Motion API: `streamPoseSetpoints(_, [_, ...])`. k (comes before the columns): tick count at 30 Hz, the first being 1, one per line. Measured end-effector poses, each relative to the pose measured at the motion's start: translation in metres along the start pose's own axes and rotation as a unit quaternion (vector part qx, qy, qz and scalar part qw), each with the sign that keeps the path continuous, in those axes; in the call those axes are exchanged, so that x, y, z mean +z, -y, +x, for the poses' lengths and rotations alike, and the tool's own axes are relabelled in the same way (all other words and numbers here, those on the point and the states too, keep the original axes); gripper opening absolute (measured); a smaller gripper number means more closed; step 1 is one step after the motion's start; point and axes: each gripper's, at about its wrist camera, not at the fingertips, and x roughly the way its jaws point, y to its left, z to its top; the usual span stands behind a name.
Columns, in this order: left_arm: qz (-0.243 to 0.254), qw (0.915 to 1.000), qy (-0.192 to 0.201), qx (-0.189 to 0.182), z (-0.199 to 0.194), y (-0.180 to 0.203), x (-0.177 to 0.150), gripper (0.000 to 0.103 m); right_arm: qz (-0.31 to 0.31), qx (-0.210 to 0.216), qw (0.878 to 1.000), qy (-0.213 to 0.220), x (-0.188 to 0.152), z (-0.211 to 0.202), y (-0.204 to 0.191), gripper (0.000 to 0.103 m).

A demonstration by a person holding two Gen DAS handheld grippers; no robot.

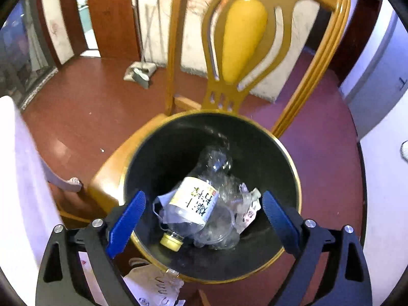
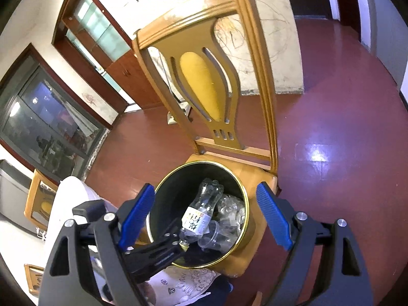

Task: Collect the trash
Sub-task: 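Move both tools back over the striped cloth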

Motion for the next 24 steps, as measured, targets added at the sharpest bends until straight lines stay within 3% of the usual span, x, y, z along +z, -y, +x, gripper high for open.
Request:
streamPoseSetpoints(8, [-0.035, 0.9951, 0.092, 0.011, -0.091, -0.023, -0.007, 0.097, -0.029, 0.044, 0.998, 0.044, -0.01, -0.028, -0.046, 0.082])
streamPoseSetpoints(13, [-0.042, 0.9852, 0.155, 0.059, -0.155, -0.047, -0.028, 0.097, -0.073, 0.087, 0.992, 0.047, -0.024, -0.039, -0.089, 0.083])
streamPoseSetpoints(19, [-0.101, 0.9624, 0.208, 0.142, -0.236, -0.099, -0.073, 0.097, -0.127, 0.142, 0.981, 0.037, -0.045, -0.045, -0.15, 0.083])
streamPoseSetpoints(24, [-0.159, 0.9245, 0.255, 0.235, -0.314, -0.139, -0.12, 0.097, -0.175, 0.206, 0.962, 0.034, -0.074, -0.056, -0.212, 0.083])
